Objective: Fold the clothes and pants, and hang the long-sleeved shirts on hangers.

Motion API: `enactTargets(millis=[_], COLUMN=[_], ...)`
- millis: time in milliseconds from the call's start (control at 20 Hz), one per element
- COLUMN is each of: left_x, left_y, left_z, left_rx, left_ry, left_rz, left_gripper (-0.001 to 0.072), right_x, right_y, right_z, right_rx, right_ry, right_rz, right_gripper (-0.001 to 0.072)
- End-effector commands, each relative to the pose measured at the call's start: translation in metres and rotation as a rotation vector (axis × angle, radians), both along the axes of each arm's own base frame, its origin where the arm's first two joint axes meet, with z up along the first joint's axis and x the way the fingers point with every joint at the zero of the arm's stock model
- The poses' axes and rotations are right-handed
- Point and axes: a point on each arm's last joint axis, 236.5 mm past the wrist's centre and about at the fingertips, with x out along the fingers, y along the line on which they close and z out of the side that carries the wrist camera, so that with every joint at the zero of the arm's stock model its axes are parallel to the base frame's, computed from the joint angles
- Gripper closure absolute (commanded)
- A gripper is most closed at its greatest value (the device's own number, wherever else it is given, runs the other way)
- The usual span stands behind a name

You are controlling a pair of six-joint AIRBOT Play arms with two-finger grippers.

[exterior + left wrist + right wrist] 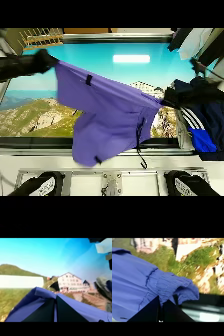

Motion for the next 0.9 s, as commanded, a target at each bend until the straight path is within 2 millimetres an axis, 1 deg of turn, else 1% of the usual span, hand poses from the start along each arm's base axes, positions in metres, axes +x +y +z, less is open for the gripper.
enactTargets(millis=[0, 50, 100, 150, 200, 300, 350, 400, 500, 600, 700, 800, 850], left_x=[0.053, 0.058, 0.058, 0.054, 0.048, 0.021, 0.006, -0.009, -0.039, -0.075, -0.109, -0.140, -0.152], left_y=[-0.023, -0.023, -0.023, -0.023, -0.022, -0.022, -0.019, -0.013, 0.000, 0.004, 0.003, 0.004, 0.006], left_z=[-0.076, -0.086, -0.091, -0.094, -0.096, -0.101, -0.107, -0.116, -0.146, -0.191, -0.237, -0.278, -0.294], left_rx=[-0.035, -0.035, -0.034, -0.032, -0.030, 0.034, 0.088, 0.143, 0.202, 0.201, 0.173, 0.159, 0.163], left_ry=[0.090, 0.101, 0.115, 0.133, 0.155, 0.216, 0.230, 0.238, 0.275, 0.345, 0.436, 0.521, 0.551], left_rz=[0.002, 0.006, 0.004, -0.005, -0.019, -0.080, -0.095, -0.089, -0.063, -0.043, -0.028, -0.014, -0.006], left_gripper=[0.0702, 0.0702, 0.0702, 0.0702, 0.0702, 0.0702, 0.0702, 0.0702, 0.0702, 0.0702, 0.0702, 0.0702, 0.0702], right_x=[0.062, 0.072, 0.079, 0.083, 0.082, 0.073, 0.065, 0.055, 0.032, 0.007, -0.017, -0.041, -0.050], right_y=[-0.002, -0.003, -0.003, -0.004, -0.004, -0.004, -0.008, -0.014, -0.016, -0.010, -0.005, -0.002, -0.001], right_z=[-0.062, -0.065, -0.064, -0.061, -0.057, -0.051, -0.053, -0.058, -0.078, -0.108, -0.139, -0.169, -0.182], right_rx=[-0.009, -0.012, -0.011, -0.011, -0.010, -0.042, -0.087, -0.133, -0.167, -0.170, -0.172, -0.180, -0.185], right_ry=[0.059, 0.050, 0.029, 0.008, -0.003, -0.014, -0.015, -0.009, 0.036, 0.090, 0.153, 0.220, 0.238], right_rz=[-0.021, -0.028, -0.037, -0.044, -0.044, -0.007, 0.009, 0.021, 0.039, 0.053, 0.056, 0.069, 0.074], right_gripper=[0.0699, 0.0699, 0.0699, 0.0699, 0.0699, 0.0699, 0.0699, 0.0699, 0.0698, 0.0699, 0.0699, 0.0698, 0.0698])
